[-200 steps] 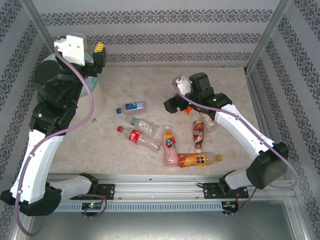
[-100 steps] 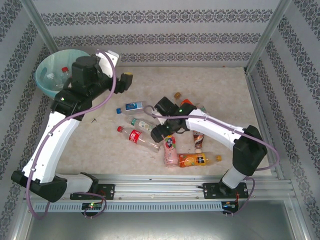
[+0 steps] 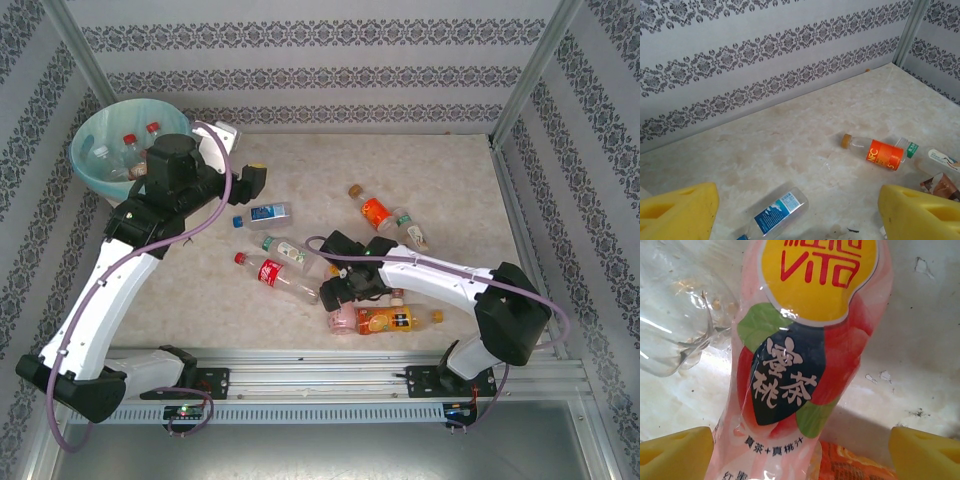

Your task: Put the plastic bottles in the bin

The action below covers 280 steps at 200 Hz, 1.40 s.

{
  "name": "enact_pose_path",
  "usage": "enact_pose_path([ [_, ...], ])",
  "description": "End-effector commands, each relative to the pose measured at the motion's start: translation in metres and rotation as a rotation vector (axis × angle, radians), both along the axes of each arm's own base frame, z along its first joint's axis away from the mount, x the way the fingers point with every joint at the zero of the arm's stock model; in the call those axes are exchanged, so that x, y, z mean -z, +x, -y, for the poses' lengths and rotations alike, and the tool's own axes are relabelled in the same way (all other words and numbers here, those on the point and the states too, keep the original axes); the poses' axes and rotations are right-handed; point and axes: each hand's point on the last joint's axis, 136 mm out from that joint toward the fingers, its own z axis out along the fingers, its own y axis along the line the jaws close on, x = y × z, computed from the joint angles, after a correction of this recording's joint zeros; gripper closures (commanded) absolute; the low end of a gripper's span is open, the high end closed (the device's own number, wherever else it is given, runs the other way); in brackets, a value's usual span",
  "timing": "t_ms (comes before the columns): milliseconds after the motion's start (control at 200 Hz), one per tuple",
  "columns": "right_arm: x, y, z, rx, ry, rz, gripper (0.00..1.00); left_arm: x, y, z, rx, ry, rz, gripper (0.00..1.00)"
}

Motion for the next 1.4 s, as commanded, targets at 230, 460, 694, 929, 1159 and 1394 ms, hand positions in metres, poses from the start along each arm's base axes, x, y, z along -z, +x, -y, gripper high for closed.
enact_pose_path([
  [230, 0.032, 0.012, -0.017, 0.031, 0.049, -0.017, 0.27, -0.006, 0.007, 0.008, 0.006, -0.037, 0.014, 0.16],
  [460, 0.035, 0.014, -0.009, 0.059, 0.066, -0.025, 0.38, -0.009, 0.016, 0.009, -0.012, -0.041, 0.022, 0.16],
  [694, 0.017, 0.020, -0.011, 0.072, 0.156, 0.008, 0.46, -0.009, 0.025, 0.006, -0.043, -0.035, 0.073, 0.16],
  [929, -0.001, 0.024, -0.011, 0.060, 0.236, 0.028, 0.52, -0.010, 0.040, 0.007, -0.058, -0.049, 0.168, 0.16],
  [1159, -0.019, 0.024, -0.007, 0.036, 0.296, 0.067, 0.55, -0.005, 0.052, 0.018, -0.030, -0.082, 0.216, 0.16],
  [1394, -0.056, 0.033, -0.005, 0.016, 0.352, 0.169, 0.58, -0.005, 0.055, 0.029, 0.011, -0.125, 0.168, 0.16],
])
